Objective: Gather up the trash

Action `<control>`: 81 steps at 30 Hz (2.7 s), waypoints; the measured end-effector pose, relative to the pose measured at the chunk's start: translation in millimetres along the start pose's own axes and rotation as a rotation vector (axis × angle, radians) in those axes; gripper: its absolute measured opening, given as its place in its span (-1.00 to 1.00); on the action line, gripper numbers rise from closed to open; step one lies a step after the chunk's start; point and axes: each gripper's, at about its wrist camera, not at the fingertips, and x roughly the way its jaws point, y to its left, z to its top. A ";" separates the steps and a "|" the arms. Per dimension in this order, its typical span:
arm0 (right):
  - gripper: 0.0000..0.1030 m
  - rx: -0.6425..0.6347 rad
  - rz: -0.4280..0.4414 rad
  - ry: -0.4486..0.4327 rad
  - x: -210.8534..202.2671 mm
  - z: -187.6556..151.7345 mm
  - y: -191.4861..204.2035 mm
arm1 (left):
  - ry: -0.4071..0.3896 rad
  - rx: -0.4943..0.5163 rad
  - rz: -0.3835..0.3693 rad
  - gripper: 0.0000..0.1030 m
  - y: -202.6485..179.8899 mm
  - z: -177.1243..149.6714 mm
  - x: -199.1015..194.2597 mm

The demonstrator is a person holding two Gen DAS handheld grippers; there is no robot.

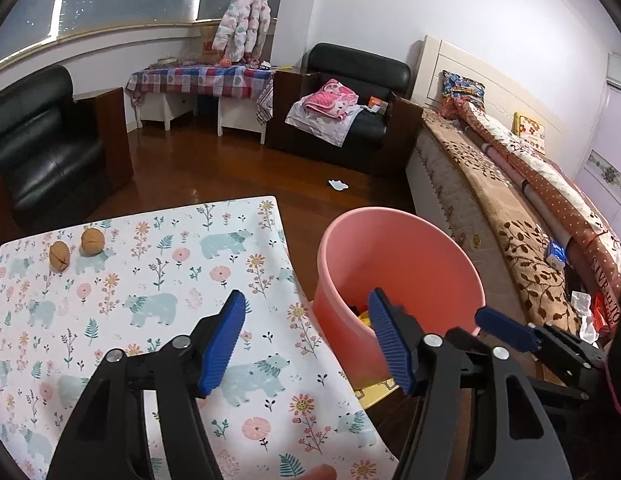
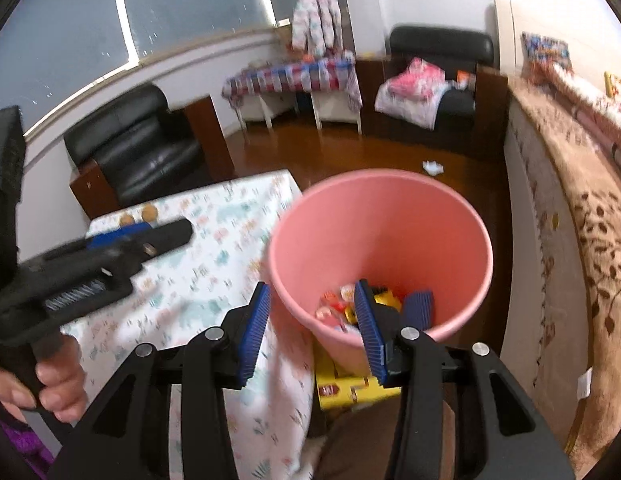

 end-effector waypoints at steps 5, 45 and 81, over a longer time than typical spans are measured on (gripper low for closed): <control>-0.14 -0.032 -0.004 -0.110 -18.4 6.4 18.3 | -0.013 -0.005 0.005 0.09 2.8 -1.1 -6.0; -0.14 0.098 -0.015 -0.179 -32.5 -0.4 19.7 | -0.072 -0.001 0.021 0.04 4.3 -4.9 -34.1; -0.14 0.125 -0.010 -0.153 -26.6 -5.1 24.3 | -0.072 0.011 0.024 0.00 7.6 -5.4 -31.2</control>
